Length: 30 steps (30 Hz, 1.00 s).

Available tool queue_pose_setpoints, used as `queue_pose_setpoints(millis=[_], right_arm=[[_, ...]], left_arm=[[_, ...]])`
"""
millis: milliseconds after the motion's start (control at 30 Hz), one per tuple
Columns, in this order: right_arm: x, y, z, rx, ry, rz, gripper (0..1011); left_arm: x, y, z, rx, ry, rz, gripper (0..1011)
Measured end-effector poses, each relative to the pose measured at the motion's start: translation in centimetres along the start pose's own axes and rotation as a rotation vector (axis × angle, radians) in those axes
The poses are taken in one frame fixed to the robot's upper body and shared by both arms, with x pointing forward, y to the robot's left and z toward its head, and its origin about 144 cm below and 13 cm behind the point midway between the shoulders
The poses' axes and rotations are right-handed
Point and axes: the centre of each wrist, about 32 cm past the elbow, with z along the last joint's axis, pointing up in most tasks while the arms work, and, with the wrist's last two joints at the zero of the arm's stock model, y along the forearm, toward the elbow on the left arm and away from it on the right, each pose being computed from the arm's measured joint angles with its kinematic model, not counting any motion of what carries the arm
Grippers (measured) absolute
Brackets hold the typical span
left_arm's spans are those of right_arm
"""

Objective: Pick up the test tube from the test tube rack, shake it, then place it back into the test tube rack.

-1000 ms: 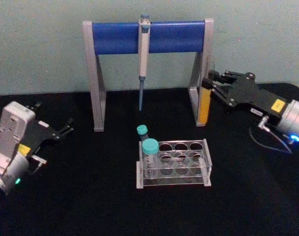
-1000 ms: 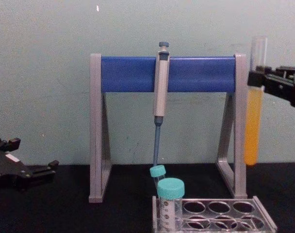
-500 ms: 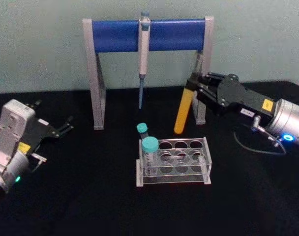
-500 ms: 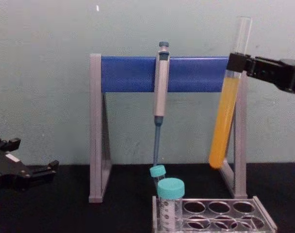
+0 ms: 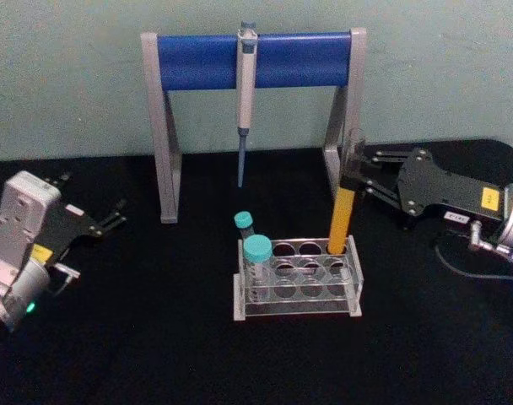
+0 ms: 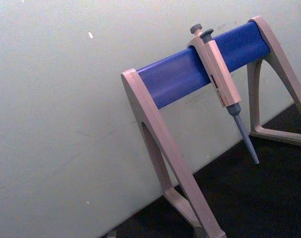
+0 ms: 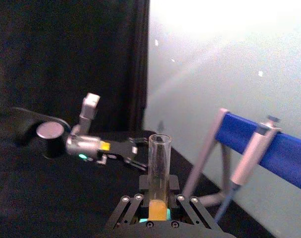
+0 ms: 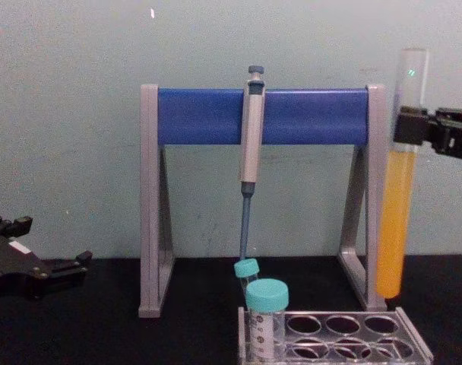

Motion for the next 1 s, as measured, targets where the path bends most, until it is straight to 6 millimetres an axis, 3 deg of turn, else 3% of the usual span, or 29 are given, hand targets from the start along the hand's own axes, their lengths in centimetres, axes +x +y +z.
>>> queue_pose_setpoints(millis=[400,1000], right_arm=[[-0.4,-0.1,-1.4,0.029,-0.057,-0.141,221],[-1.3,1.3,-3.3,0.038,-0.048,-0.156,221]], left_arm=[[0.0,0.0,0.0,0.000,0.000,0.000,1001],[0.0,0.0,0.0,0.000,0.000,0.000,1002]])
